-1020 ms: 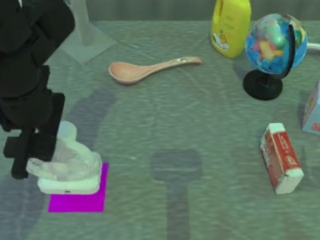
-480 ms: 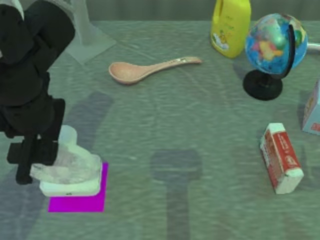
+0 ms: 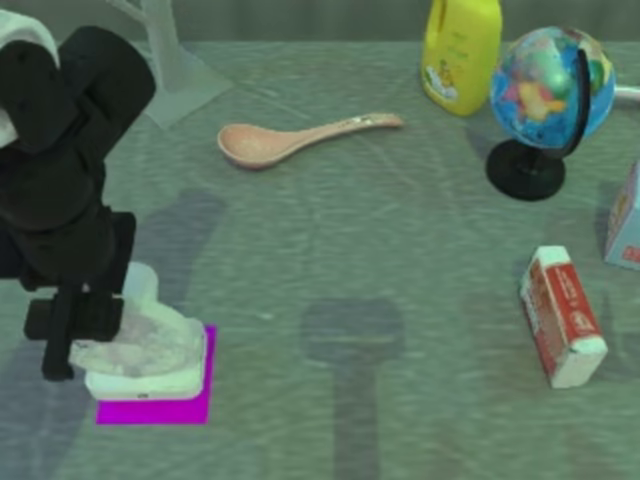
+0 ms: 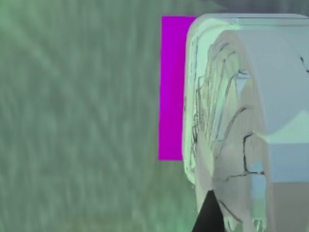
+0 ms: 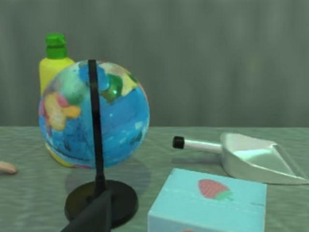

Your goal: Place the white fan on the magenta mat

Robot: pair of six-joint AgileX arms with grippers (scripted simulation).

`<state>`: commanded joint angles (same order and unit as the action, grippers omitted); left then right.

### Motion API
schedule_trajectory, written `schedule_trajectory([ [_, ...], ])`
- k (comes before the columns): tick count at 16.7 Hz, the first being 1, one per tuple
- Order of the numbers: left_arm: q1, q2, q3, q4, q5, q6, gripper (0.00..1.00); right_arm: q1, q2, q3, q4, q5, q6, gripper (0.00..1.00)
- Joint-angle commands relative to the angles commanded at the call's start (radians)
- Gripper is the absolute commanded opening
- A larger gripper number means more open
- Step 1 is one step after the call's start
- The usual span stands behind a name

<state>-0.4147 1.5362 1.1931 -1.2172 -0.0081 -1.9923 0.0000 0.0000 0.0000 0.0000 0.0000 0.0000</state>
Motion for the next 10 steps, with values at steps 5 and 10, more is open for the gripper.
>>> schedule_trajectory([
  [5,0.0,0.0,0.0,0.0,0.0,0.0,0.45,0.0,0.0,0.0,0.0,0.0,0.0,1.0],
  [10,0.0,0.0,0.0,0.0,0.0,0.0,0.83,0.0,0.0,0.0,0.0,0.0,0.0,1.0],
])
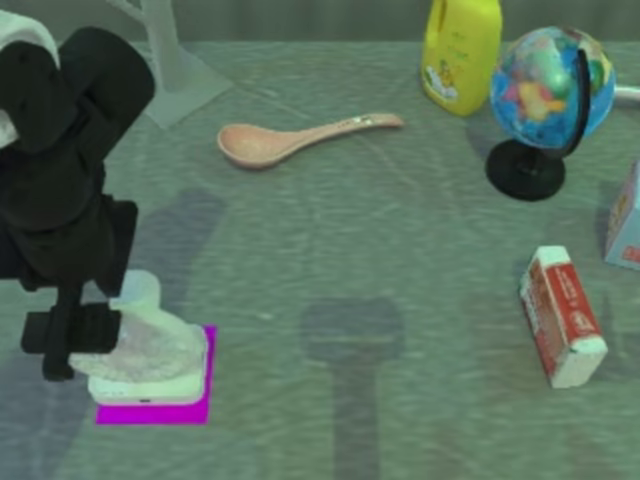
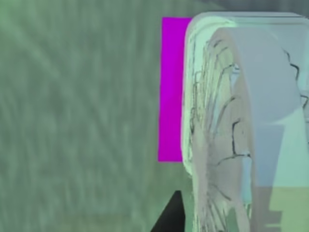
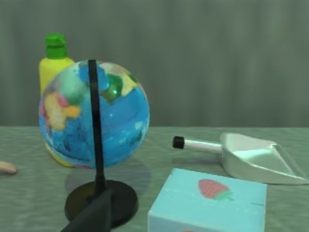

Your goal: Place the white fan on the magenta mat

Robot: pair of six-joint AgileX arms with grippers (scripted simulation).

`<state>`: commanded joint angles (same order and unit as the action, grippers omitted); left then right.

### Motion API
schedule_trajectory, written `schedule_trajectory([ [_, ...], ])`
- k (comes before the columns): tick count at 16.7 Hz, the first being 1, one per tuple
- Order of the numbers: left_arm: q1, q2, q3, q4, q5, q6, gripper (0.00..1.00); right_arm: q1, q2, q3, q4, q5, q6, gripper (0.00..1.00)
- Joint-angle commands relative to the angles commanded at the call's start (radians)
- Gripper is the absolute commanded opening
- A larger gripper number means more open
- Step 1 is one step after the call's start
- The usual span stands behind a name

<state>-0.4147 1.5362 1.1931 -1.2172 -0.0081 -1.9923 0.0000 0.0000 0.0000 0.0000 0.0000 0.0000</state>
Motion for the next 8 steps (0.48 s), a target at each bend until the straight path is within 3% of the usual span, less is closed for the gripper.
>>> schedule_trajectory([
  [2,0.0,0.0,0.0,0.0,0.0,0.0,0.98,0.0,0.0,0.0,0.0,0.0,0.0,1.0],
  [8,0.0,0.0,0.0,0.0,0.0,0.0,1.0,0.0,0.0,0.0,0.0,0.0,0.0,1.0],
])
